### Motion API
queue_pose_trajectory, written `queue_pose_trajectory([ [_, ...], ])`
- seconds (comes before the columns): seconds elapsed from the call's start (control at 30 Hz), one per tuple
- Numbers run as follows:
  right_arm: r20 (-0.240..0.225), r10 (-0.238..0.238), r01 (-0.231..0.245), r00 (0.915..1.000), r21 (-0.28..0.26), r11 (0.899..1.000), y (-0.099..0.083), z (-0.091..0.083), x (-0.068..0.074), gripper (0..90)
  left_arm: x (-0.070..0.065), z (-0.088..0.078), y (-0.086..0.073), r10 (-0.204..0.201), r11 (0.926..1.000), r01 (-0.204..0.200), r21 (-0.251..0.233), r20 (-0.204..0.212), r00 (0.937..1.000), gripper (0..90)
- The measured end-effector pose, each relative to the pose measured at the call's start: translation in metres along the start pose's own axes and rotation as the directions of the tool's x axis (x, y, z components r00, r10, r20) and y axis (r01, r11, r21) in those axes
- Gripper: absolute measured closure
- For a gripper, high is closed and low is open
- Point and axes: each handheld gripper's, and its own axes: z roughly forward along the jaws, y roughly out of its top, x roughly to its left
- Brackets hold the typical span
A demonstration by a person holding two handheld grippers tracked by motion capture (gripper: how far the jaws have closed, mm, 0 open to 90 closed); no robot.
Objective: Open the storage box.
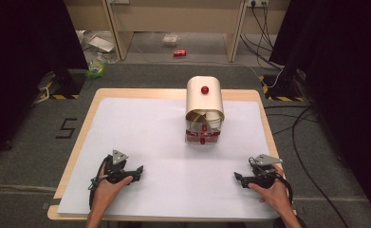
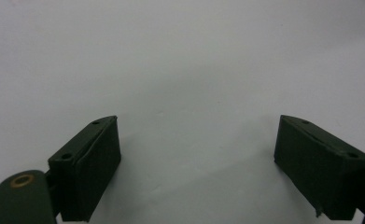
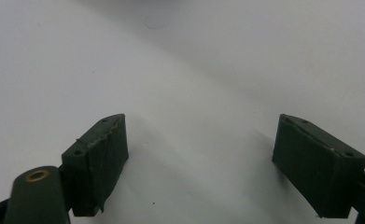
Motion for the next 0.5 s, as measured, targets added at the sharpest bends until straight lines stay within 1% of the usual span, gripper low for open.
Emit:
queue_pose_trajectory([
  [0.17,0.002,0.001,-0.001,1.0000,0.000,1.000,0.0001,-0.0001,0.0002,18.4,0.0000,0.0000,0.0000,0.000,1.0000,0.000,0.000,0.000,1.0000,13.8],
  [0.2,0.003,0.015,-0.015,0.9999,0.003,1.000,0.0001,-0.0004,0.0019,18.4,0.0000,0.0000,0.0000,0.000,1.0000,0.000,0.000,0.000,1.0000,13.8],
  [0.27,0.005,0.002,-0.002,1.0000,-0.001,1.000,0.0007,-0.0002,0.0013,18.6,0.0001,0.0000,0.0001,0.000,1.0000,0.000,0.000,0.000,1.0000,13.8],
  [0.33,0.011,-0.011,0.011,0.9999,-0.006,1.000,0.0019,-0.0007,0.0025,23.2,0.0000,0.0000,0.0000,0.001,1.0000,-0.001,0.000,0.000,1.0000,13.8],
  [0.37,0.013,-0.025,0.026,0.9996,-0.011,1.000,0.0028,-0.0012,0.0033,24.6,0.0000,0.0000,0.0000,0.001,1.0000,-0.001,0.000,0.000,1.0000,13.8],
  [0.5,0.008,-0.043,0.043,0.9991,-0.033,0.999,0.0071,-0.0005,0.0082,23.2,0.0000,0.0000,0.0001,0.002,1.0000,-0.002,0.001,-0.001,1.0000,13.7],
])
